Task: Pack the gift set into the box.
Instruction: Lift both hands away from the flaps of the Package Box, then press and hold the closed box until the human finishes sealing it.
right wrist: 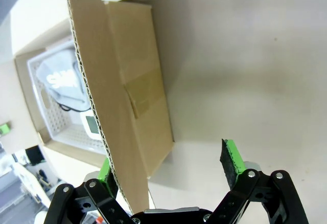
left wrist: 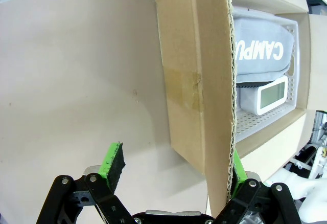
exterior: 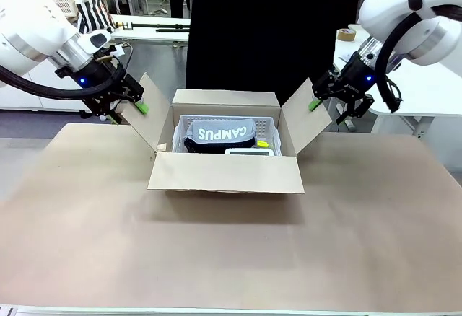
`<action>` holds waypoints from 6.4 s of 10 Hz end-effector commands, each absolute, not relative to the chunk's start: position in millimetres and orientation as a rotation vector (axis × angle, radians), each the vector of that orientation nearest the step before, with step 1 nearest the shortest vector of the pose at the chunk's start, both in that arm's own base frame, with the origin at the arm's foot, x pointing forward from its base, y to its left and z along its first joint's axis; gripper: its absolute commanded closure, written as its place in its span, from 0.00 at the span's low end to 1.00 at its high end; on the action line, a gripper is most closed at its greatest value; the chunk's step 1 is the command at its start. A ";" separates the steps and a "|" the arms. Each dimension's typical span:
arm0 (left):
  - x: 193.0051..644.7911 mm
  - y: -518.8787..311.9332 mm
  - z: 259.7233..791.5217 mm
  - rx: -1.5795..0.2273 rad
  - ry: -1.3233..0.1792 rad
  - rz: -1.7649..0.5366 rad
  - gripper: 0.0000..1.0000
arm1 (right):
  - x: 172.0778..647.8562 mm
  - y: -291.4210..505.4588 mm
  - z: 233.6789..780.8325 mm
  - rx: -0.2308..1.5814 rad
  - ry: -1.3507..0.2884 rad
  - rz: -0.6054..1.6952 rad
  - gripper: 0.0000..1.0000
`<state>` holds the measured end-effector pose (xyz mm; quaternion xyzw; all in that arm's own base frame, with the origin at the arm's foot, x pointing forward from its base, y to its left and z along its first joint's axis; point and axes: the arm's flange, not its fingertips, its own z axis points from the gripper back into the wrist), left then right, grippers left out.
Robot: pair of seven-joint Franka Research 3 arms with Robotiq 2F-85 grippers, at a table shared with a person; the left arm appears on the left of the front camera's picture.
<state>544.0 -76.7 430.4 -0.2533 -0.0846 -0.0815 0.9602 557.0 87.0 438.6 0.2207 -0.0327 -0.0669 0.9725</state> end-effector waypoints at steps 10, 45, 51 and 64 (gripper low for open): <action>439.6 22.9 498.6 -1.958 -0.625 -0.806 0.00 | 419.5 -37.6 521.1 1.724 -0.251 0.221 0.00; 433.7 16.9 512.3 -1.487 -0.596 -0.821 0.00 | 417.1 -24.7 542.5 1.533 -0.247 0.369 0.00; 433.7 16.9 512.3 -1.487 -0.596 -0.821 0.00 | 417.1 -24.7 542.5 1.533 -0.247 0.369 0.00; 433.7 16.9 512.3 -1.487 -0.596 -0.821 0.00 | 417.1 -24.7 542.5 1.533 -0.247 0.369 0.00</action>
